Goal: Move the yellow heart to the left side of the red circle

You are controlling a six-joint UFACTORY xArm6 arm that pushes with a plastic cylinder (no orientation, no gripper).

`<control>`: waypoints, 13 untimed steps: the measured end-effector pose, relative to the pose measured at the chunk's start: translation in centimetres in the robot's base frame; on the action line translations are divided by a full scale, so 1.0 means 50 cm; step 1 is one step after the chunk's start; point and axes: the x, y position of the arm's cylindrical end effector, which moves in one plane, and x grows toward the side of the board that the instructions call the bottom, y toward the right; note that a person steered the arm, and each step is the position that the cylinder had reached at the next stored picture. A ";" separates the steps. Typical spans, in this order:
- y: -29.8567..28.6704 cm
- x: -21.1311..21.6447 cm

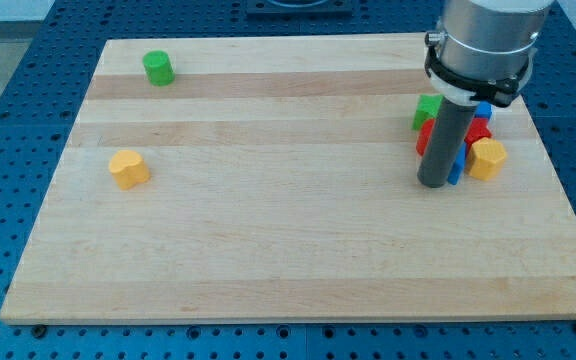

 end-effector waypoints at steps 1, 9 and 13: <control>-0.007 0.000; -0.763 -0.007; -0.803 0.000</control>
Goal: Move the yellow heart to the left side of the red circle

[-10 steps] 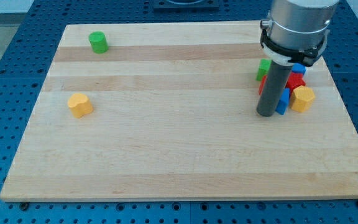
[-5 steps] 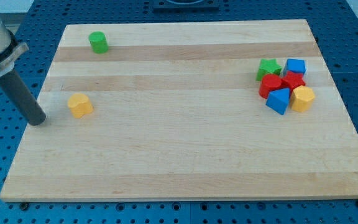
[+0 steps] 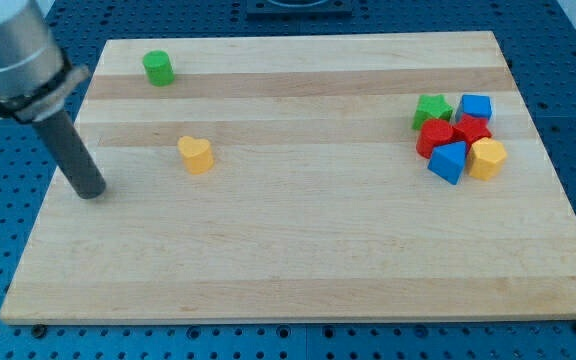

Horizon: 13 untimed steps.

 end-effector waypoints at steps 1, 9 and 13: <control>0.084 -0.052; 0.509 -0.130; 0.469 -0.038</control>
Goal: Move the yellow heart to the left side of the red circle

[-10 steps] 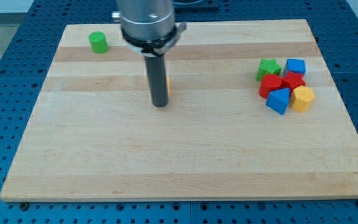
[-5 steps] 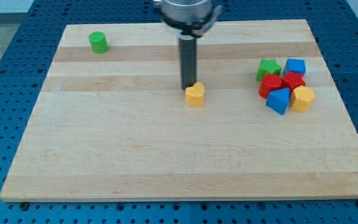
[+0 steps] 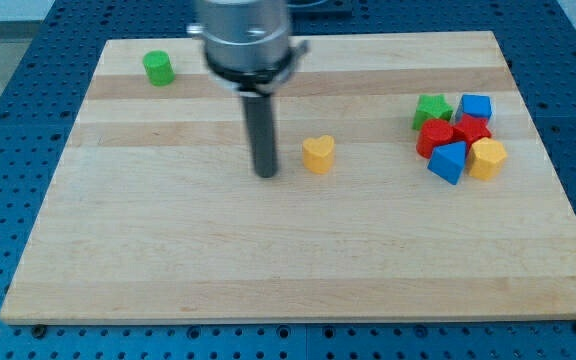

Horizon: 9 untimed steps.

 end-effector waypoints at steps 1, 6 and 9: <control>0.140 -0.008; 0.073 -0.071; 0.193 -0.076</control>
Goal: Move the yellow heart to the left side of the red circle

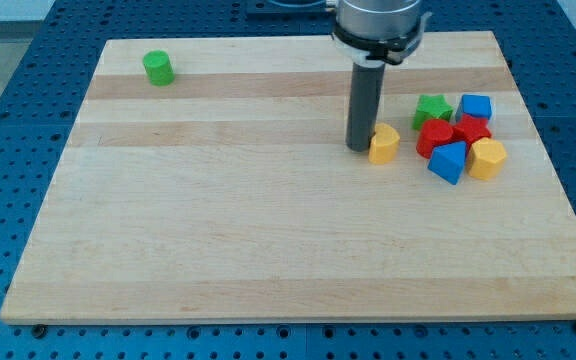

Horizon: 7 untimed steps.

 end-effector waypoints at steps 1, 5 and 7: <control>-0.013 0.000; 0.052 0.019; -0.069 -0.011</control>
